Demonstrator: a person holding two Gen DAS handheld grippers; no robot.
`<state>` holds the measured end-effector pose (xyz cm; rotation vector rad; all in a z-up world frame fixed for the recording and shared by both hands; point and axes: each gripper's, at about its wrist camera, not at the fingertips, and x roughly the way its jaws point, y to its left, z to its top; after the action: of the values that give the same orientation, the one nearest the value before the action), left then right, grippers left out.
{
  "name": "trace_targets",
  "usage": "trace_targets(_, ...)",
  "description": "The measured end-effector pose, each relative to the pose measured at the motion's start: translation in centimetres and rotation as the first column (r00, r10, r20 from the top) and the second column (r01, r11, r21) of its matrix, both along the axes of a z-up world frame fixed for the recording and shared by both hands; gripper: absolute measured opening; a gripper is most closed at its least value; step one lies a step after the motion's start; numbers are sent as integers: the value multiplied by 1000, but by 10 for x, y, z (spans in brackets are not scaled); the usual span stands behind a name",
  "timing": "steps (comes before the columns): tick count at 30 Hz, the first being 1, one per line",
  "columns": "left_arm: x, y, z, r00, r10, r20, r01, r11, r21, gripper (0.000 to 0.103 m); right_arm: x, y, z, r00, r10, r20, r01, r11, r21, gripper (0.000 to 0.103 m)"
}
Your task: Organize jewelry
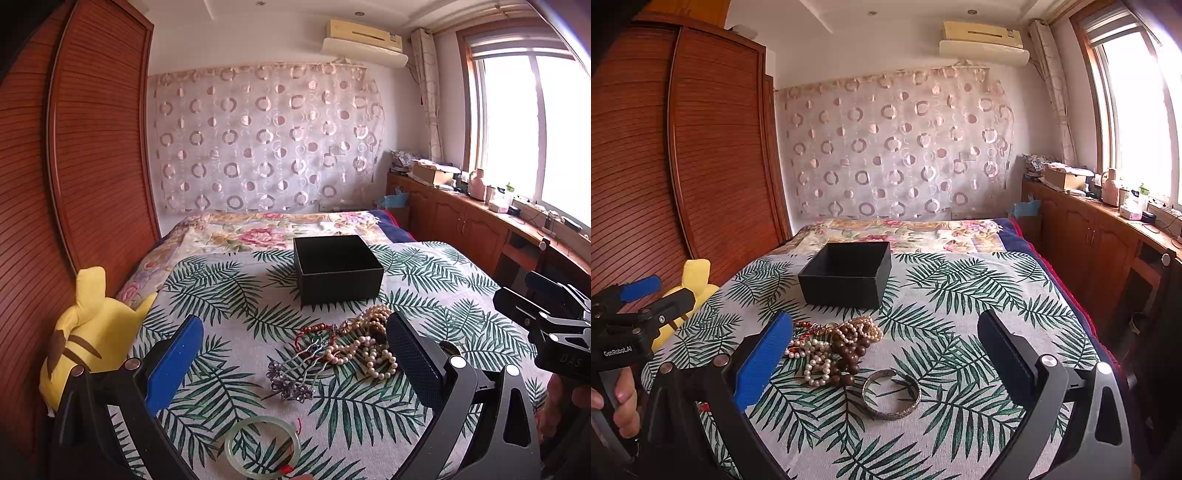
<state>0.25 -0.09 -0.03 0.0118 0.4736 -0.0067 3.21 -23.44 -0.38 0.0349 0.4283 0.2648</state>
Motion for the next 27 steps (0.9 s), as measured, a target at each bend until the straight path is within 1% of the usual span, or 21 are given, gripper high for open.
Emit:
trace_targets(6,-1,0,0,1000,1,3,-1,1000,0,96,0,0,0,1000,1,0,-1,1000,0,101)
trace_targets(7,-4,-2,7,1000,1,4,-1,1000,0,96,0,0,0,1000,2,0,-2,1000,1,101)
trace_targets(20,6,-9,18,1000,1,3,-1,1000,0,96,-1,1,0,1000,0,1,-1,1000,1,101)
trace_targets(21,-6,-3,13,1000,1,7,-1,1000,0,96,-1,1,0,1000,1,0,-1,1000,1,101)
trace_targets(25,-4,-5,18,1000,1,6,-1,1000,-1,96,-1,1,0,1000,1,-1,-1,1000,2,101)
trace_targets(26,-6,-3,13,1000,1,8,-1,1000,-1,96,-2,1,0,1000,0,0,0,1000,1,101)
trace_targets(27,-6,-4,14,1000,1,9,-1,1000,-2,96,-2,1,0,1000,0,1,0,1000,1,101)
